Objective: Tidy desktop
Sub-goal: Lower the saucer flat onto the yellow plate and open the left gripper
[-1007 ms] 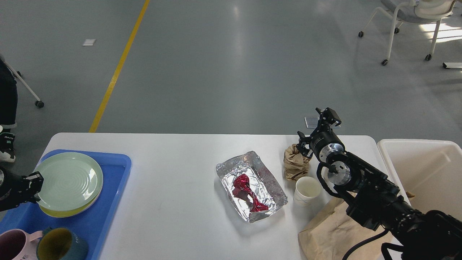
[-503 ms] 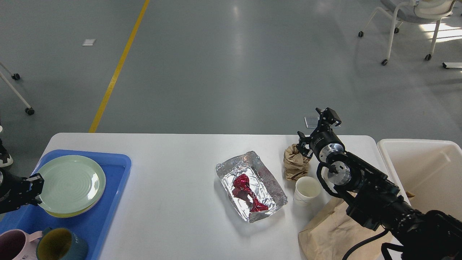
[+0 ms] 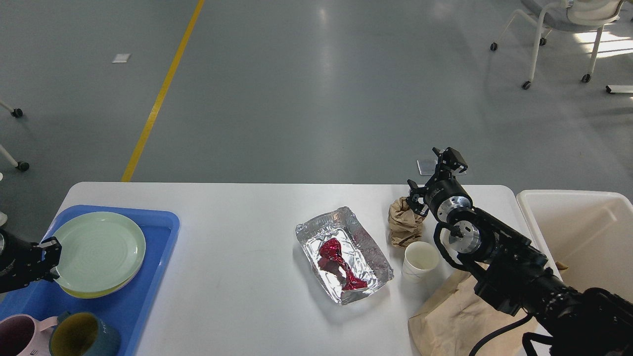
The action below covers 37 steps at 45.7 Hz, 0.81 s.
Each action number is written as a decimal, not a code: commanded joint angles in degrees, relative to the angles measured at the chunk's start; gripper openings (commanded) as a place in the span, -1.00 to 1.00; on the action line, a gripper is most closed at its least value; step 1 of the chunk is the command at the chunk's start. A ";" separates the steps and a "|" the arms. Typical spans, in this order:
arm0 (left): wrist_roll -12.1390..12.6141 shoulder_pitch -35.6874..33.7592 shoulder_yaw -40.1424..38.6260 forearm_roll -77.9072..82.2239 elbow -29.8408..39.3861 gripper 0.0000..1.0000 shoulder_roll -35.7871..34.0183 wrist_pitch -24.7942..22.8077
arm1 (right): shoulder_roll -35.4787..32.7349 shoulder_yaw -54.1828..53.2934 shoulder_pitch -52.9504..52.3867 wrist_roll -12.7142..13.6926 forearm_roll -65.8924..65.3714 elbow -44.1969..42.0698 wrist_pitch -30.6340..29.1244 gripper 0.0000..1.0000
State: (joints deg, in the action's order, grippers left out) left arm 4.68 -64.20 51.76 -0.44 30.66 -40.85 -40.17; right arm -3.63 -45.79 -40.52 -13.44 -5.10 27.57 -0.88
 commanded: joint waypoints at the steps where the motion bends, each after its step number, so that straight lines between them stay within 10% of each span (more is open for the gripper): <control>1: -0.02 -0.05 0.01 0.09 1.07 0.93 -0.81 0.00 | 0.03 0.00 0.00 0.00 0.00 0.03 0.00 1.00; 37: -0.11 -6.99 0.18 -0.53 -2.27 0.93 -8.28 5.18 | 0.03 0.00 0.00 0.00 0.00 0.03 0.00 1.00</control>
State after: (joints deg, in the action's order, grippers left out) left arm 4.58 -69.33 51.99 -0.95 30.18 -47.94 -38.25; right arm -3.64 -45.79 -40.52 -13.44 -5.10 27.61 -0.88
